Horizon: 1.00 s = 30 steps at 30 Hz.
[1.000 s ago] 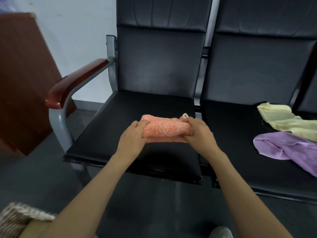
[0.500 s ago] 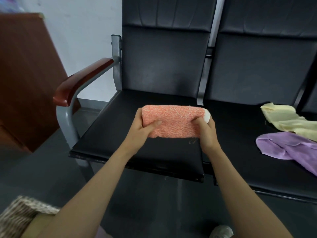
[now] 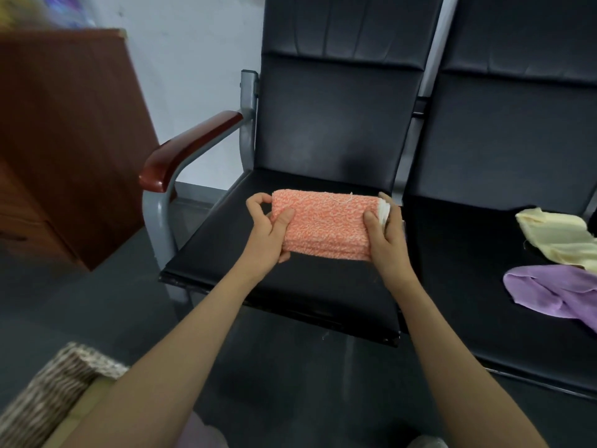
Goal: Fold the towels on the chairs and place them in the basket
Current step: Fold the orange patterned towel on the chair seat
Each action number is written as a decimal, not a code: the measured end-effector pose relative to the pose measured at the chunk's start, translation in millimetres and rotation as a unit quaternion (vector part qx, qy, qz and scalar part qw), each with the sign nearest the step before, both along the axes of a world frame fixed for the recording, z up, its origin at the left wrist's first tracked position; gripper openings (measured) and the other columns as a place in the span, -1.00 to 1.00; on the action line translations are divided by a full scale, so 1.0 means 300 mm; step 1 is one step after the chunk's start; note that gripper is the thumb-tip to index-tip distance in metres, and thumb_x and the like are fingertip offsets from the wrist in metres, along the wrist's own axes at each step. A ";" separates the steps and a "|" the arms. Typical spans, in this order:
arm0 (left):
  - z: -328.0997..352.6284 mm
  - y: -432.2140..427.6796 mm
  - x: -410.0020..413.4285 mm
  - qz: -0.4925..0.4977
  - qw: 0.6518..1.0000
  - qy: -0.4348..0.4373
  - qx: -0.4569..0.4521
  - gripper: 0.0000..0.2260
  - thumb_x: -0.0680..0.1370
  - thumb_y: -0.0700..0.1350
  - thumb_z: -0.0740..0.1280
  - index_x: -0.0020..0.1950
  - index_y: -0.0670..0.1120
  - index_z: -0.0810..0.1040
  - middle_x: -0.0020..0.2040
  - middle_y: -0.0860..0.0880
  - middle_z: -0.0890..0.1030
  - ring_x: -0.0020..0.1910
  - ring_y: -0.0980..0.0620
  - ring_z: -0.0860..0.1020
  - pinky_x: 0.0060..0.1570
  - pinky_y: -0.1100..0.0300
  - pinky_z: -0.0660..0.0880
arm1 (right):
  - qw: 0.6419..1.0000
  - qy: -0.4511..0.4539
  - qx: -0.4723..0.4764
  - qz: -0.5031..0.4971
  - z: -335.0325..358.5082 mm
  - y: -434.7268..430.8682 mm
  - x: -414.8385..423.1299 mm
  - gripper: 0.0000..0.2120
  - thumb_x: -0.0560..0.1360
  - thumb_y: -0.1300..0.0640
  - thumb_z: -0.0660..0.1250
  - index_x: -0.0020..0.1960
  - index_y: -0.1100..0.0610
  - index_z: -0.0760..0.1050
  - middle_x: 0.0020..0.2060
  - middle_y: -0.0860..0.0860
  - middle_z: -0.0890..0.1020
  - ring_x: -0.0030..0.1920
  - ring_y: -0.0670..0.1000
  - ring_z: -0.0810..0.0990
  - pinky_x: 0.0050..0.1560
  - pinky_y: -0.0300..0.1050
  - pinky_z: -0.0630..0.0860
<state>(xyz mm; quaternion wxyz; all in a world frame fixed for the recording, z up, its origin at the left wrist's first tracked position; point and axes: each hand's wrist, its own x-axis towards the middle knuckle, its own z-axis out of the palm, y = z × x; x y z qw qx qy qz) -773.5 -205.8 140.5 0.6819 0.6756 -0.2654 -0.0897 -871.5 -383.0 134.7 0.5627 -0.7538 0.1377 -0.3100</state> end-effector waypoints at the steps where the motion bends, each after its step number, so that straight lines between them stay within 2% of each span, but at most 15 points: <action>1: 0.003 0.022 0.009 0.002 1.000 -0.013 0.000 -0.78 0.65 -0.06 0.15 0.14 0.02 0.08 -0.09 -0.07 0.43 -0.42 0.13 0.44 -0.54 0.28 0.35 | 1.000 0.001 -0.007 0.013 -0.001 0.018 0.006 -0.60 0.63 0.08 0.14 0.44 -0.02 0.16 0.04 -0.26 0.40 -0.08 -0.47 0.46 -0.11 -0.54 0.39; 4: -0.006 0.124 0.053 0.002 0.999 -0.042 0.020 -0.83 0.66 -0.11 0.12 0.13 0.02 0.11 -0.08 -0.14 0.44 -0.47 0.07 0.44 -0.53 0.23 0.40 | 0.996 0.010 -0.053 0.076 0.020 0.089 0.035 -0.59 0.64 0.14 0.12 0.44 -0.03 0.10 0.08 -0.24 0.33 -0.05 -0.28 0.51 -0.18 -0.48 0.46; 7: -0.034 0.286 0.102 0.007 0.996 -0.067 0.057 -0.92 0.67 -0.12 0.08 0.13 0.04 0.30 -0.11 -0.08 0.44 -0.41 0.09 0.46 -0.49 0.23 0.44 | 0.975 0.045 -0.150 0.160 0.059 0.201 0.098 -0.67 0.65 0.16 0.08 0.33 -0.17 0.26 0.16 -0.04 0.33 -0.02 -0.08 0.47 -0.38 -0.36 0.53; 9: -0.054 0.419 0.130 0.023 0.993 -0.079 0.086 -0.77 0.67 -0.15 0.07 -0.02 0.16 0.40 -0.10 -0.05 0.42 -0.37 0.10 0.48 -0.47 0.24 0.48 | 0.957 0.084 -0.180 0.212 0.068 0.306 0.150 -0.69 0.65 0.13 0.06 0.28 -0.20 0.36 0.15 0.04 0.30 -0.01 0.03 0.47 -0.42 -0.31 0.52; 11: -0.071 0.557 0.152 0.050 0.992 -0.056 0.101 -0.68 0.67 -0.19 0.07 -0.14 0.17 0.43 -0.09 0.01 0.39 -0.34 0.16 0.47 -0.47 0.28 0.49 | 0.945 0.111 -0.175 0.252 0.051 0.423 0.203 -0.72 0.65 0.09 0.05 0.27 -0.18 0.38 0.13 0.03 0.28 0.00 0.06 0.48 -0.37 -0.27 0.56; 14: -0.135 0.785 0.181 0.039 0.992 0.034 0.115 -0.84 0.64 -0.19 0.16 -0.07 0.05 0.42 -0.07 0.07 0.41 -0.24 0.12 0.44 -0.40 0.28 0.49 | 0.921 0.141 -0.185 0.313 -0.028 0.595 0.280 -0.74 0.64 0.02 0.12 0.28 -0.21 0.38 0.26 0.03 0.30 0.14 -0.02 0.43 -0.08 -0.26 0.58; 15: -0.163 0.866 0.179 0.018 0.990 0.078 0.118 -0.90 0.60 -0.17 0.24 -0.02 0.03 0.42 -0.05 0.06 0.42 -0.22 0.10 0.44 -0.35 0.25 0.50 | 0.907 0.157 -0.190 0.340 -0.066 0.651 0.304 -0.73 0.62 0.00 0.15 0.29 -0.22 0.37 0.31 0.03 0.29 0.19 -0.04 0.41 -0.03 -0.31 0.54; 16: -0.191 0.945 0.175 0.004 0.986 0.109 0.129 -0.84 0.52 -0.18 0.32 0.03 0.03 0.42 -0.03 0.05 0.43 -0.20 0.09 0.45 -0.29 0.23 0.48 | 0.893 0.180 -0.190 0.367 -0.103 0.705 0.323 -0.72 0.61 -0.01 0.18 0.29 -0.25 0.35 0.34 0.03 0.29 0.21 -0.03 0.41 0.02 -0.28 0.54; 18: -0.254 1.084 0.161 0.011 0.975 0.128 0.183 -0.66 0.42 -0.26 0.38 0.11 0.01 0.41 0.01 0.02 0.43 -0.14 0.08 0.44 -0.17 0.22 0.43 | 0.863 0.222 -0.190 0.412 -0.176 0.811 0.356 -0.68 0.57 0.03 0.26 0.25 -0.29 0.36 0.35 0.04 0.30 0.20 0.03 0.46 0.12 -0.03 0.56; 20: -0.305 1.182 0.132 0.051 0.965 0.116 0.227 -0.61 0.38 -0.31 0.35 0.15 -0.06 0.40 0.08 -0.03 0.41 -0.02 0.04 0.41 -0.03 0.15 0.40 | 0.837 0.250 -0.185 0.450 -0.250 0.914 0.378 -0.62 0.54 0.15 0.31 0.19 -0.30 0.40 0.32 0.12 0.38 0.13 0.17 0.54 0.03 0.13 0.61; 22: -0.376 1.257 0.111 0.079 0.959 0.109 0.251 -0.57 0.29 -0.28 0.30 0.15 -0.14 0.40 0.14 -0.08 0.41 0.09 0.02 0.40 0.08 0.11 0.37 | 0.811 0.276 -0.199 0.476 -0.333 1.011 0.382 -0.55 0.52 0.24 0.33 0.23 -0.25 0.42 0.28 0.10 0.47 0.11 0.29 0.55 0.02 0.15 0.60; 24: -0.462 1.317 0.100 0.085 0.940 0.103 0.315 -0.56 0.28 -0.28 0.27 0.16 -0.12 0.41 0.17 -0.06 0.42 0.18 -0.02 0.41 0.15 0.16 0.34 | 0.777 0.314 -0.238 0.491 -0.418 1.091 0.367 -0.52 0.49 0.26 0.34 0.33 -0.10 0.38 0.25 0.02 0.50 0.01 0.22 0.60 0.02 0.06 0.58; 25: -0.503 1.341 0.093 0.080 0.927 0.100 0.353 -0.57 0.31 -0.33 0.26 0.16 -0.11 0.41 0.16 -0.04 0.42 0.19 -0.04 0.41 0.13 0.22 0.34 | 0.753 0.338 -0.263 0.500 -0.461 1.124 0.356 -0.49 0.48 0.24 0.34 0.37 -0.07 0.33 0.24 0.03 0.49 -0.04 0.16 0.61 -0.02 0.02 0.58; 27: -0.586 1.382 0.075 0.076 0.906 0.077 0.408 -0.56 0.34 -0.48 0.19 0.13 -0.10 0.40 0.10 -0.02 0.42 0.13 -0.05 0.41 -0.01 0.26 0.32 | 0.701 0.372 -0.312 0.523 -0.527 1.183 0.337 -0.43 0.49 0.19 0.35 0.42 -0.05 0.24 0.22 0.01 0.46 0.03 0.13 0.58 0.05 0.03 0.54; 30: -0.681 1.444 0.033 0.091 0.894 0.041 0.438 -0.53 0.30 -0.53 0.15 0.05 -0.07 0.38 0.04 -0.02 0.42 0.04 -0.03 0.39 -0.07 0.25 0.25 | 0.662 0.391 -0.341 0.541 -0.595 1.273 0.330 -0.48 0.48 0.17 0.35 0.37 -0.06 0.24 0.24 0.00 0.46 0.12 0.10 0.54 0.12 0.06 0.50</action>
